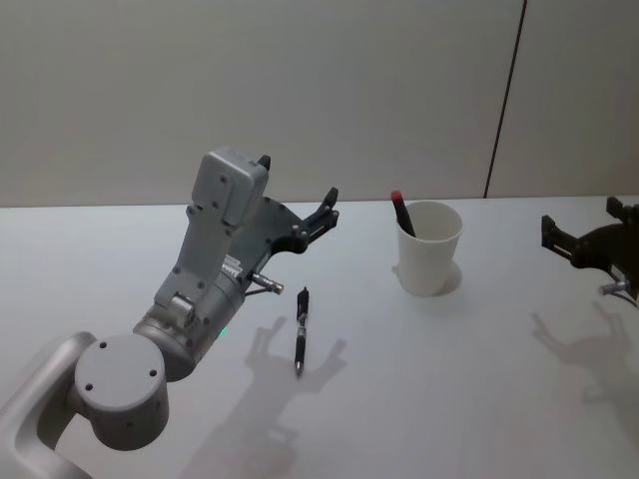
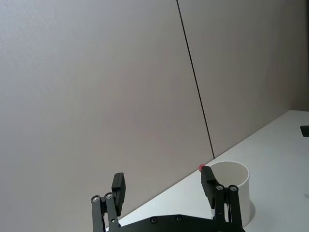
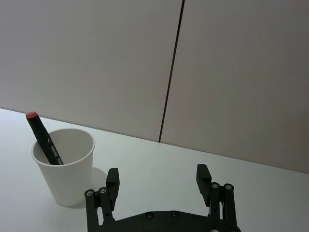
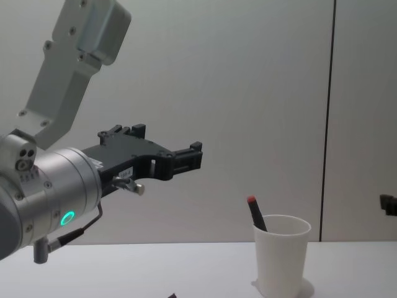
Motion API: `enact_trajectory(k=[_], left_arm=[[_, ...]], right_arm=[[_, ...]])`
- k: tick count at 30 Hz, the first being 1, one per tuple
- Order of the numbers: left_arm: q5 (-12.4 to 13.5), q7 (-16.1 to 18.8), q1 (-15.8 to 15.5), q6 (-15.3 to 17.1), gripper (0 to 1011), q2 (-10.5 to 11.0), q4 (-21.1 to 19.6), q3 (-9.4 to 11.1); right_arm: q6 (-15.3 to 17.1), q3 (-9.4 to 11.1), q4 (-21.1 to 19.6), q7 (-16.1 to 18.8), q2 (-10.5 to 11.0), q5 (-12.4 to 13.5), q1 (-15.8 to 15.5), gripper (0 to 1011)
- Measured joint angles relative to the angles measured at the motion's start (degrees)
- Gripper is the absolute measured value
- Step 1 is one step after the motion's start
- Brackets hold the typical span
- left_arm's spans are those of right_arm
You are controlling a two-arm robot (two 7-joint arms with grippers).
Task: Place the pen into the pen holder.
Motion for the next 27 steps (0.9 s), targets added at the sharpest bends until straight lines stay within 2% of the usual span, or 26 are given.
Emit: enact_trajectory(k=[27], left_arm=[[0.1, 0.0, 0.0, 0.0, 1003, 0.0, 0.0, -0.1]], right_arm=[[0.7, 1.5, -1.5, -0.9, 1.8, -0.3, -2.1, 1001]])
